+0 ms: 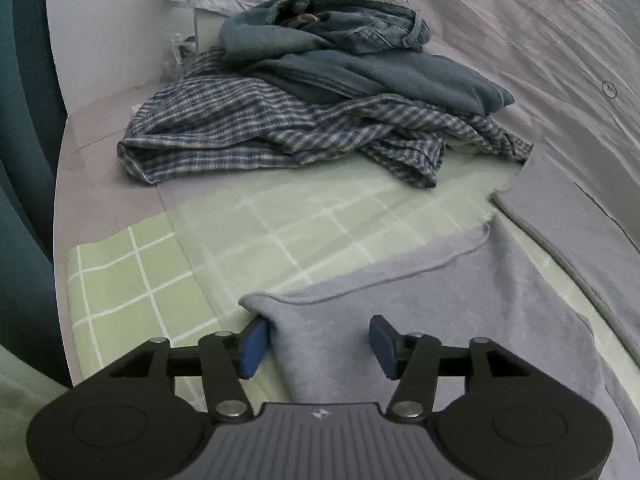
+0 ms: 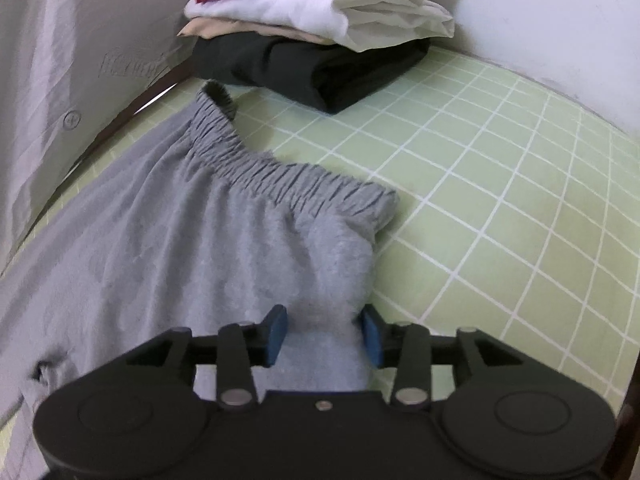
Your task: Fold clothes
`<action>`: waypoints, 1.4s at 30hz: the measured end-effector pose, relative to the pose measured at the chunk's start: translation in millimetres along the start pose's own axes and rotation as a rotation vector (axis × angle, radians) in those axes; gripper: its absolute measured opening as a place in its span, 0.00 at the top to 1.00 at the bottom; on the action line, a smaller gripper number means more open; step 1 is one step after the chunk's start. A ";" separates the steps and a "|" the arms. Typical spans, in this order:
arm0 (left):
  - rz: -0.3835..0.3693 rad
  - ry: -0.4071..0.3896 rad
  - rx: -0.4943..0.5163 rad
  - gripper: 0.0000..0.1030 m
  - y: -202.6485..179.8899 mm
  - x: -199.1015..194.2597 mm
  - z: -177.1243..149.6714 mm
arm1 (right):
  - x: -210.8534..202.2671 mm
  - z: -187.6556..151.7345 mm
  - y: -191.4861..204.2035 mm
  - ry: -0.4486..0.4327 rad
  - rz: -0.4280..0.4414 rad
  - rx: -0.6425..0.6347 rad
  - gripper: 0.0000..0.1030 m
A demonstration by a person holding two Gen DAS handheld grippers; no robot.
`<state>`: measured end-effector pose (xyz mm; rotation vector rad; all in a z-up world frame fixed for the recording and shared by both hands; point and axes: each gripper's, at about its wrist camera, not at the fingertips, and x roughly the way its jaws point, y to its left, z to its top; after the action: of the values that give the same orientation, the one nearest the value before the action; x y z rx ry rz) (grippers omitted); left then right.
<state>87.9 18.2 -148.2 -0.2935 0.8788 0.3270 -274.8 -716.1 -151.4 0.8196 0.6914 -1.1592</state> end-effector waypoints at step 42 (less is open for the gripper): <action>-0.072 -0.405 -0.253 0.99 -58.7 -108.3 124.1 | -104.9 61.2 12.4 -0.330 0.100 0.081 0.99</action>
<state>133.6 -5.1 19.0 -0.4733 0.4261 0.4144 -287.2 -712.4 -30.1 0.7000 0.3290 -1.2017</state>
